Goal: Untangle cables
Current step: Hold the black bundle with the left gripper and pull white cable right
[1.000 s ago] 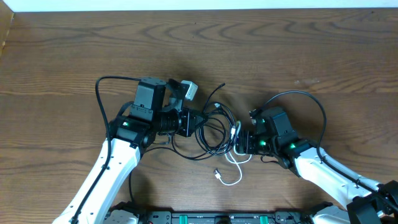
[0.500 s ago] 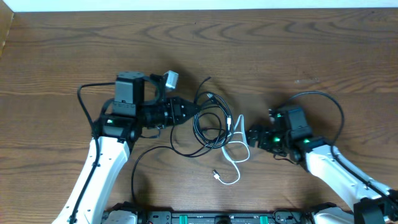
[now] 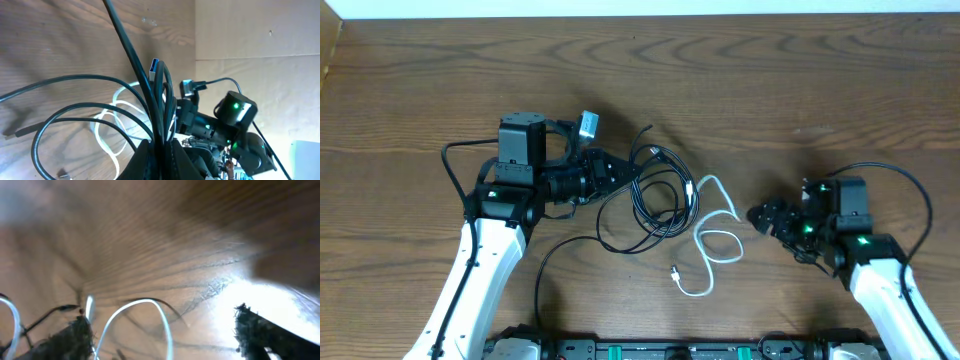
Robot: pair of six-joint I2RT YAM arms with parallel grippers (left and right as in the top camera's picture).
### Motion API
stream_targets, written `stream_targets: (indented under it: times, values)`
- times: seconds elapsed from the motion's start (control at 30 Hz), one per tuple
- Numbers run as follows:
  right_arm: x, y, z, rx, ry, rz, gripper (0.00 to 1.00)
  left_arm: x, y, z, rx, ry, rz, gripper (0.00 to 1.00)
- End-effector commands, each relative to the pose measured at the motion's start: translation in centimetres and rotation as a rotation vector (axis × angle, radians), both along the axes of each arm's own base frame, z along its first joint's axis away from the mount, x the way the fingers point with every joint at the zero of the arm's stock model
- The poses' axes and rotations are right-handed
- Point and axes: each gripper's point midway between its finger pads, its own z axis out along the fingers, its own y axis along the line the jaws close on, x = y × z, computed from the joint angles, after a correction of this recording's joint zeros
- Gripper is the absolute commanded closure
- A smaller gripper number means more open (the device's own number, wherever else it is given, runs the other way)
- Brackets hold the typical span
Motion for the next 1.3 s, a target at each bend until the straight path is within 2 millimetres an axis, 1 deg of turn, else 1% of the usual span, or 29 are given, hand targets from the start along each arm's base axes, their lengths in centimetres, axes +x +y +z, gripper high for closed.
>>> stream_targets:
  times: [0.0,0.03,0.07,0.13,0.17,0.2,0.23,0.27,0.37,0.4,0.47,0.53,0.6,0.67,0.73,0.77,0.87,0.97,1.07,1.17,1.27]
  values:
    - [0.7,-3.4,1.0,-0.097,-0.062,-0.13,0.01,-0.2,-0.1,0.1,-0.018,-0.005,-0.021,0.92]
    - [1.0,-3.6,1.7,-0.088,-0.093,-0.139,0.01,-0.2,-0.1,0.1,-0.016,-0.014,-0.025,0.92]
    - [1.5,-3.0,3.2,-0.031,-0.157,-0.114,0.02,-0.2,-0.1,0.1,-0.013,-0.02,-0.028,0.92]
    - [2.1,-0.7,6.0,0.056,-0.3,0.031,0.12,0.0,0.0,0.0,-0.007,-0.015,-0.017,0.92]
    - [2.1,0.3,6.9,0.096,-0.34,0.083,0.18,0.1,0.1,-0.2,-0.003,0.008,0.004,0.92]
    - [1.8,0.9,7.4,0.137,-0.343,0.096,0.3,0.3,0.3,-0.4,-0.001,0.048,0.035,0.92]
    - [1.5,1.4,7.5,0.194,-0.301,0.067,0.48,0.5,0.4,-0.6,-0.004,0.09,0.067,0.92]
    - [1.0,1.6,7.2,0.245,-0.229,0.011,0.61,0.6,0.5,-0.7,-0.006,0.116,0.086,0.92]
    - [-1.2,2.2,5.4,0.383,0.061,-0.193,0.77,0.7,0.5,-0.7,-0.012,0.134,0.1,0.92]
    - [-1.9,2.6,5.1,0.416,0.132,-0.232,0.78,0.7,0.5,-0.7,-0.011,0.132,0.099,0.92]
    - [-2.5,3.6,5.1,0.455,0.193,-0.23,0.76,0.7,0.5,-0.7,-0.002,0.104,0.086,0.92]
    - [-2.9,4.6,5.3,0.468,0.205,-0.189,0.74,0.7,0.5,-0.7,0.006,0.078,0.074,0.92]
    - [-3.2,5.5,5.3,0.464,0.208,-0.15,0.69,0.7,0.5,-0.7,0.006,0.08,0.074,0.92]
    - [-3.3,6.4,5.3,0.464,0.212,-0.127,0.62,0.7,0.5,-0.7,-0.004,0.111,0.088,0.92]
    - [-3.5,7.3,5.3,0.479,0.243,-0.13,0.62,0.7,0.5,-0.7,-0.018,0.152,0.108,0.92]
    - [-3.4,8.0,5.2,0.488,0.276,-0.163,0.59,0.7,0.5,-0.7,-0.031,0.191,0.126,0.92]
    - [-2.7,8.8,5.1,0.507,0.307,-0.227,0.57,0.7,0.5,-0.7,-0.035,0.203,0.132,0.93]
    - [-1.5,10.2,5.8,0.565,0.304,-0.245,0.51,0.7,0.5,-0.7,-0.035,0.203,0.132,0.92]
    - [-0.6,11.2,6.1,0.612,0.316,-0.27,0.48,0.7,0.5,-0.7,-0.034,0.202,0.132,0.92]
    - [0.0,11.8,5.9,0.635,0.345,-0.312,0.45,0.7,0.5,-0.7,-0.034,0.202,0.132,0.92]
    - [0.4,12.6,5.6,0.66,0.372,-0.326,0.45,0.7,0.5,-0.7,-0.034,0.202,0.132,0.92]
